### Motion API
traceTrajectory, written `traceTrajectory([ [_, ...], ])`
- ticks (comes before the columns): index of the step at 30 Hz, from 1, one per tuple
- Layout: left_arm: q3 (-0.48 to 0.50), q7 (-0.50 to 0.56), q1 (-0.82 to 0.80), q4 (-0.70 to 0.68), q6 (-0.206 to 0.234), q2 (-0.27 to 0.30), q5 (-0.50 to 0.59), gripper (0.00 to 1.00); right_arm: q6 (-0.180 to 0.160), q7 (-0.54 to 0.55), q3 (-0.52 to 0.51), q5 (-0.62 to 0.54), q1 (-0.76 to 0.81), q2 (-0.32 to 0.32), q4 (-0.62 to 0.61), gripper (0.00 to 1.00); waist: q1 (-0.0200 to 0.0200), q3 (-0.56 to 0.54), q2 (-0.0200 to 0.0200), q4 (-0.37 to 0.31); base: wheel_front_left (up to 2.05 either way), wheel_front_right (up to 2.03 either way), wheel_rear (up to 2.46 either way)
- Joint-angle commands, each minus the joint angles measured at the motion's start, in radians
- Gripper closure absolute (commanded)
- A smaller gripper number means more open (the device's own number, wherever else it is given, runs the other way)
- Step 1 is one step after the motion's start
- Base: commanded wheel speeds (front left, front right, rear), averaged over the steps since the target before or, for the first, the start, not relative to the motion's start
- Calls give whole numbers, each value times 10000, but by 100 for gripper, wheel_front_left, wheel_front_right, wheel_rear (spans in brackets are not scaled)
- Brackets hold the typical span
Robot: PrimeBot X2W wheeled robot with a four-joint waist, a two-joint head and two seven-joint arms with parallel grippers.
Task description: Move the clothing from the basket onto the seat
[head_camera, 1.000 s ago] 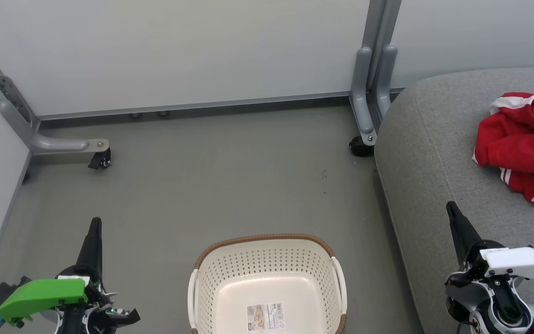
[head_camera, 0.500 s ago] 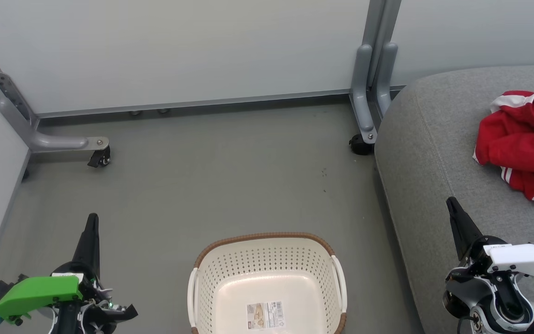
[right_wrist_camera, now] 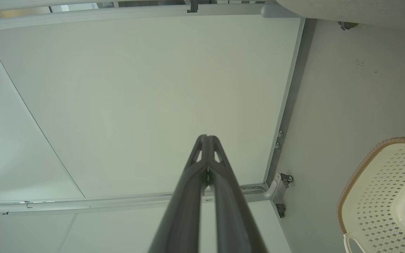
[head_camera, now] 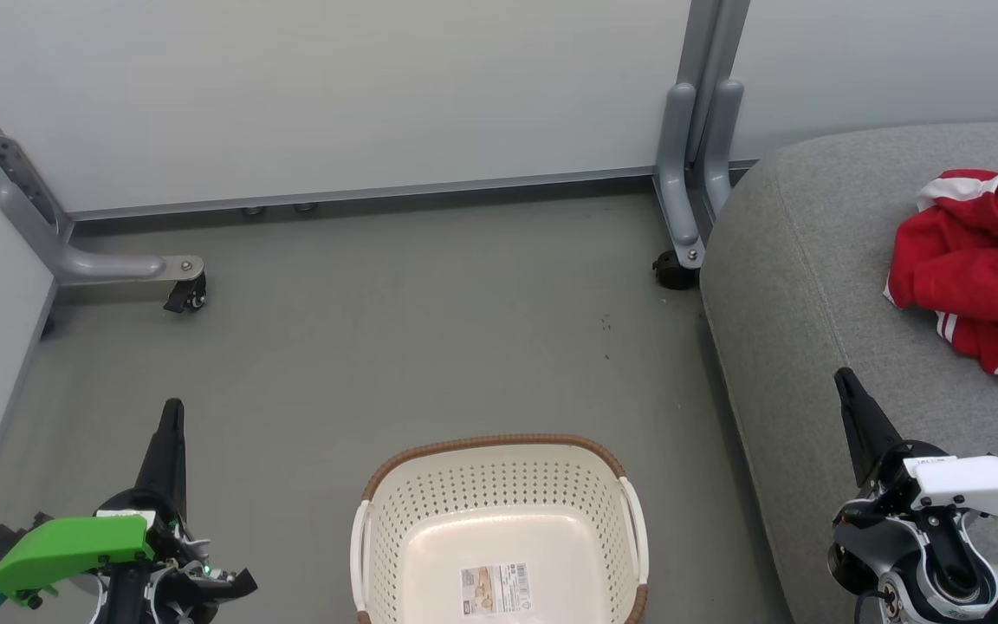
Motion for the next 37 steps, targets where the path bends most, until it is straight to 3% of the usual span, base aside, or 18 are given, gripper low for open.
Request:
traceTrajectory([
  [1,19,20,-163,19,-52,-29,54,100,4,64,-38,-39,-62,32,22,100,0,0,0,0,0,0,0],
  [37,124,89,-174,23,-52,-70,128,100,4,116,-107,-109,-72,68,27,100,0,-1,0,0,0,0,0],
])
